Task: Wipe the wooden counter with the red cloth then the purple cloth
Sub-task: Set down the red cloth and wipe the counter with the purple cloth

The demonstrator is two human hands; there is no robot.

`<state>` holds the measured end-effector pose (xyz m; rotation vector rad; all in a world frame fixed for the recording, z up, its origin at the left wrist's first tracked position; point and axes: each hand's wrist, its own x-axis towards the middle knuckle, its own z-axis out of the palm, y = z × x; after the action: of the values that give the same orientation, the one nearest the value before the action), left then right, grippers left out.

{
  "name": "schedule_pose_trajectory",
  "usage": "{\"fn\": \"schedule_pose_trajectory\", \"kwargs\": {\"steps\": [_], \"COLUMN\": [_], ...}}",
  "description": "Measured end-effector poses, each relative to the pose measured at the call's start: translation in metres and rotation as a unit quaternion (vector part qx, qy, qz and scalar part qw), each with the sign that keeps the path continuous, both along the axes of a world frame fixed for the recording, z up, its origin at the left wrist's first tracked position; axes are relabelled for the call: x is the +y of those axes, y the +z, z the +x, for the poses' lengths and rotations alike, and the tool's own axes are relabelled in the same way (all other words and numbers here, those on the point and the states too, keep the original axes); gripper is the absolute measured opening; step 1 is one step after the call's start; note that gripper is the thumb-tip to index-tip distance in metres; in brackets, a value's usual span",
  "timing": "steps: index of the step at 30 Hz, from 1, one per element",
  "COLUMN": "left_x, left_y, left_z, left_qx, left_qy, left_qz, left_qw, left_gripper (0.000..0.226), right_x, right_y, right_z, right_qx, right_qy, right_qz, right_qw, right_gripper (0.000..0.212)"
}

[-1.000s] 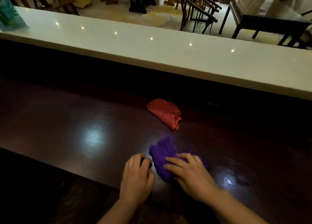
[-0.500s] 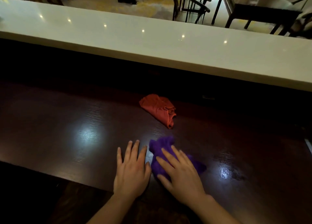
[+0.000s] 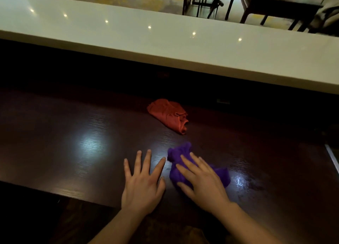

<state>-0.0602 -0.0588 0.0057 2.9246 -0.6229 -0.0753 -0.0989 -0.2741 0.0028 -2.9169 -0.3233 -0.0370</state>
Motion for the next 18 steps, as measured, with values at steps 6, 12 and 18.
{"fn": "schedule_pose_trajectory", "kwargs": {"steps": [6, 12, 18], "left_x": [-0.002, -0.002, -0.003], "left_y": [0.003, 0.007, 0.01], "left_z": [0.0, -0.001, 0.0], "left_qx": [-0.014, 0.003, 0.006], "left_qy": [0.0, 0.004, 0.01], "left_qz": [0.0, -0.005, -0.002], "left_qw": [1.0, 1.0, 1.0], "left_gripper": [0.058, 0.058, 0.057], "right_x": [0.002, 0.022, -0.018], "right_y": [0.019, 0.005, 0.014], "right_z": [0.075, -0.031, 0.024], "right_qx": [0.04, 0.01, -0.006], "right_qy": [-0.212, -0.093, -0.185], "right_qz": [0.003, 0.02, 0.009], "right_qw": [0.976, 0.995, 0.983], "right_gripper": [0.062, 0.061, 0.061]}}
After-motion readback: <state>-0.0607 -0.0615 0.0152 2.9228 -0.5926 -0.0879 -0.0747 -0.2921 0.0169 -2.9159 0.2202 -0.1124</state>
